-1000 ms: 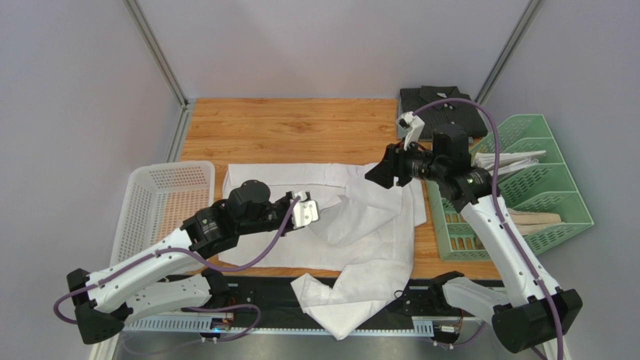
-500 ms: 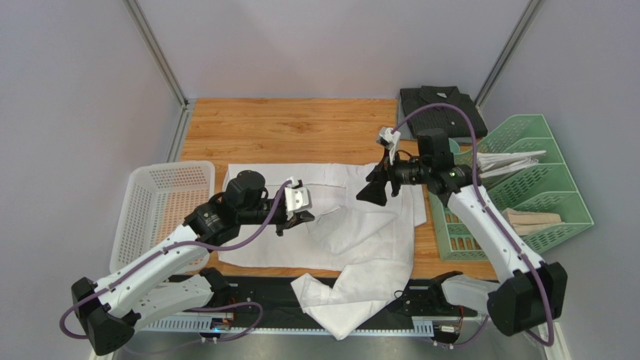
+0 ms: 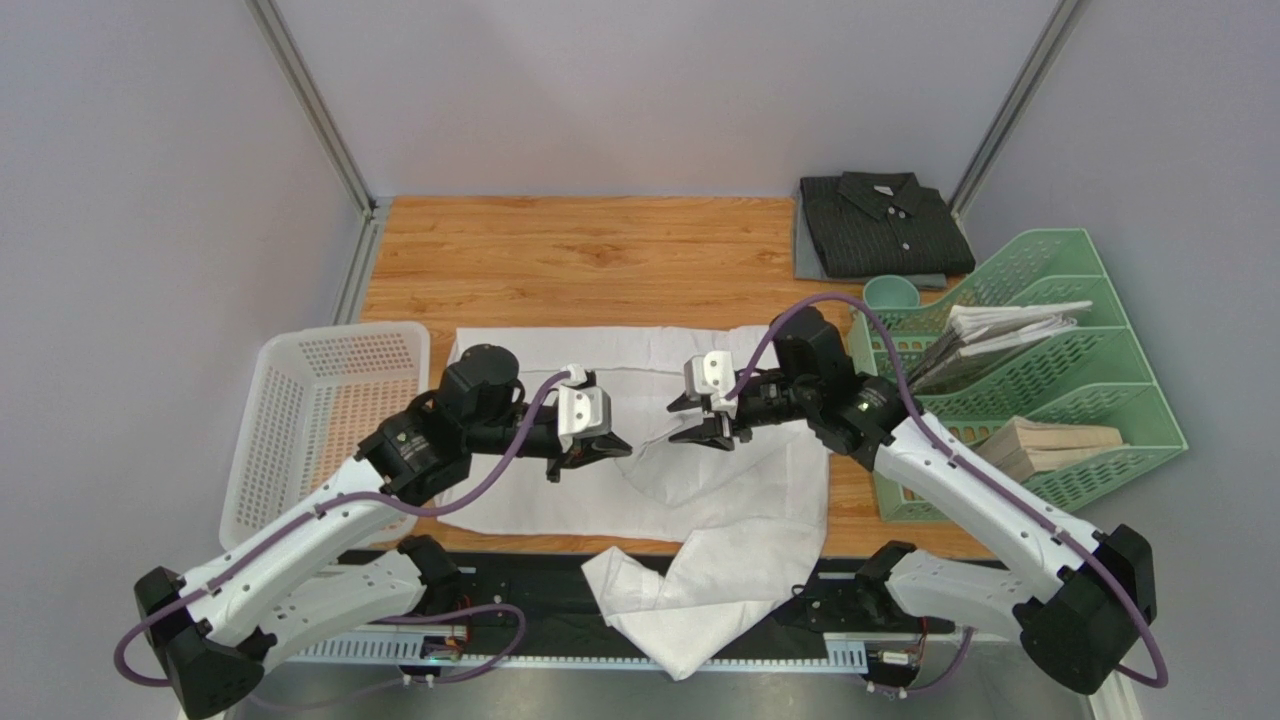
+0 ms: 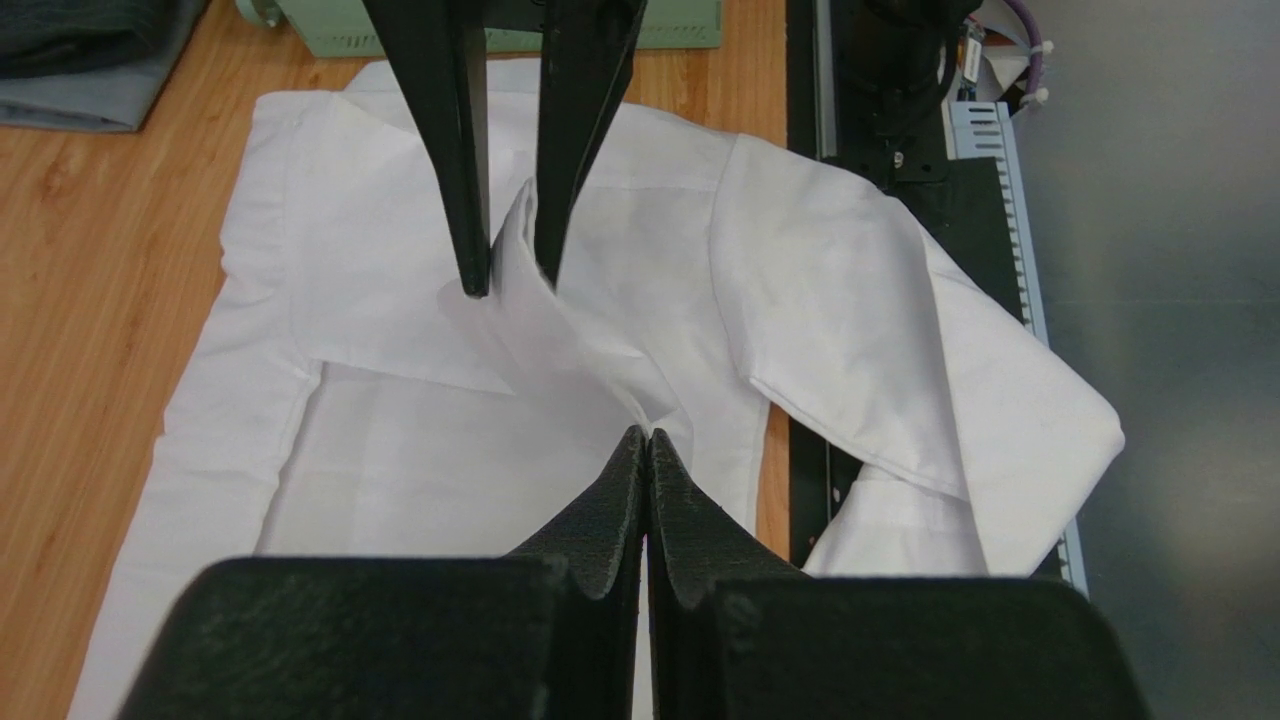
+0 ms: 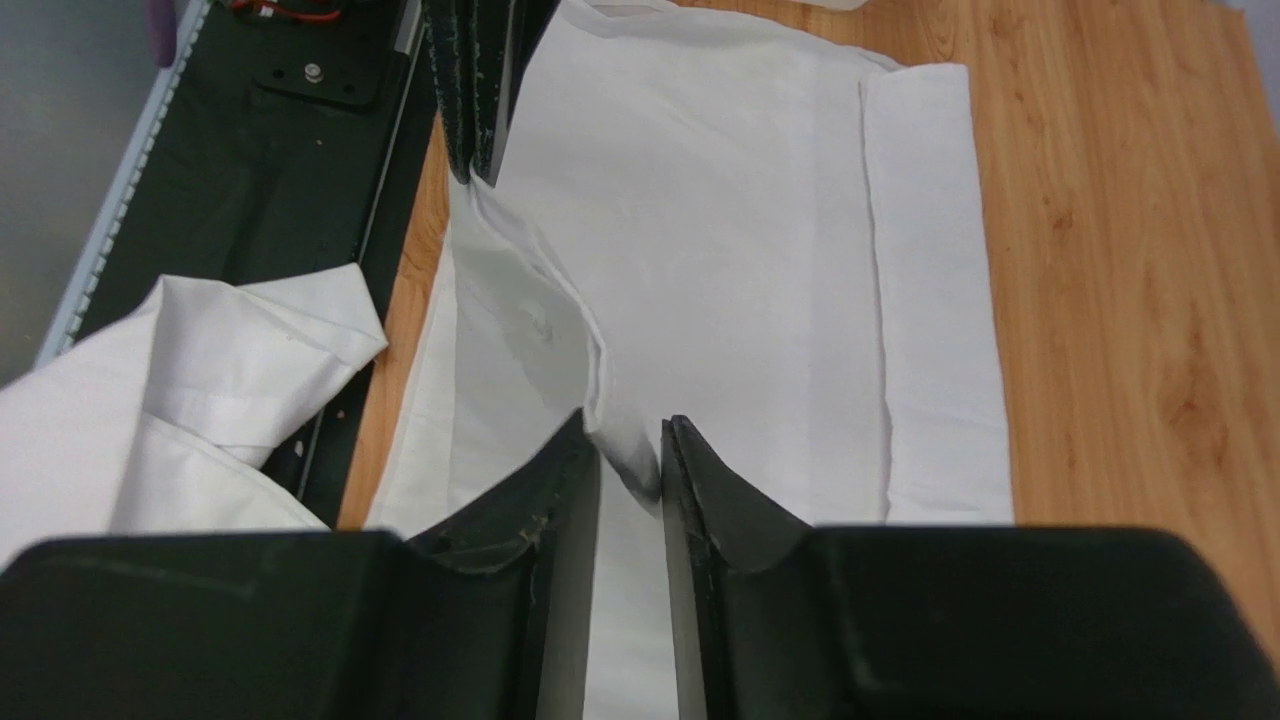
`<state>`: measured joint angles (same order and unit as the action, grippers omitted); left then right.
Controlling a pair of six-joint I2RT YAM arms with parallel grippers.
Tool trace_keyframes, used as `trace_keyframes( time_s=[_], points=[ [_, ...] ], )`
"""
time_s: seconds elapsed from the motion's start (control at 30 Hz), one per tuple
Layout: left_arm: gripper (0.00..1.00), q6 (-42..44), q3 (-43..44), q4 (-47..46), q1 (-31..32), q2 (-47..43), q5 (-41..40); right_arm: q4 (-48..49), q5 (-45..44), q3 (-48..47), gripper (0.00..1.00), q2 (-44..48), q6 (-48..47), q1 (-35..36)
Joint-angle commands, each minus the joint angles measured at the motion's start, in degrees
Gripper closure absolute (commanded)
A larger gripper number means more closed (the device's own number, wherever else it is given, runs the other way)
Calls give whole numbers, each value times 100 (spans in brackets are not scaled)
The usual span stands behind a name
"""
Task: Fold and stack the long sleeve shirts
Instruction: Fold the shirt
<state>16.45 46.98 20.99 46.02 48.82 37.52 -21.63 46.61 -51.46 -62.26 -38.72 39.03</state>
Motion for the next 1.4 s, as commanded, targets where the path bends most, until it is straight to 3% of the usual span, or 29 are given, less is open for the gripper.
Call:
trace_keyframes(
  time_s=[0.0,0.03,0.07,0.1,0.13,0.17,0.27,0.37,0.5,0.7,0.8,0.9,0.93,0.97,1.03,1.1,1.17,1.2,1.27,1.3,1.37],
  points=[
    [100,96,13,19,-32,-162,-103,336,-187,-135,92,91,-259,254],
    [100,-35,30,1,-23,-188,-313,282,-240,-162,100,152,-181,307],
    [96,-10,74,53,-23,-249,-585,256,-475,-180,100,188,-32,403],
    [72,51,214,115,-23,-285,-683,134,-625,-206,100,214,231,474],
    [58,121,302,298,-23,-302,-771,-15,-740,-319,100,197,294,518],
    [36,139,486,396,-32,-311,-877,-191,-793,-408,100,179,330,588],
    [15,332,750,713,47,-233,-956,-570,-1004,-566,100,92,558,685],
    [13,605,856,827,353,-83,-1159,-623,-1119,-602,100,39,786,703],
    [13,360,1006,749,645,224,-1212,-755,-1330,-830,100,-163,1094,712],
    [15,26,892,170,777,488,-1413,-711,-1611,-927,100,-94,1261,729],
    [28,-150,988,133,803,795,-1773,-790,-1611,-1024,100,-58,1306,756],
    [49,-247,1102,229,803,1112,-2082,-773,-1690,-1050,100,64,1323,834],
    [75,-247,1103,230,803,1130,-2012,-799,-1812,-1076,100,82,1323,930],
    [86,-204,1094,299,803,1121,-1864,-834,-1831,-1111,100,108,1332,966],
    [100,-142,1120,457,803,1077,-1468,-852,-1901,-1182,100,231,1402,958],
    [100,-133,1129,738,803,990,-1135,-826,-1971,-1138,98,354,1437,958],
    [100,68,1120,1010,803,832,-809,-991,-2120,-1138,81,486,1402,967],
    [100,191,1120,1099,803,614,-451,-1123,-2234,-1155,60,513,1394,940],
    [100,805,1112,1449,812,340,-19,-1622,-2131,-1208,46,644,1428,556],
    [100,973,1129,1573,812,113,323,-1756,-1938,-1191,34,714,1472,301],
    [100,1403,1199,1941,821,-47,624,-1854,-1472,-998,27,881,1788,-638]
  ],
)
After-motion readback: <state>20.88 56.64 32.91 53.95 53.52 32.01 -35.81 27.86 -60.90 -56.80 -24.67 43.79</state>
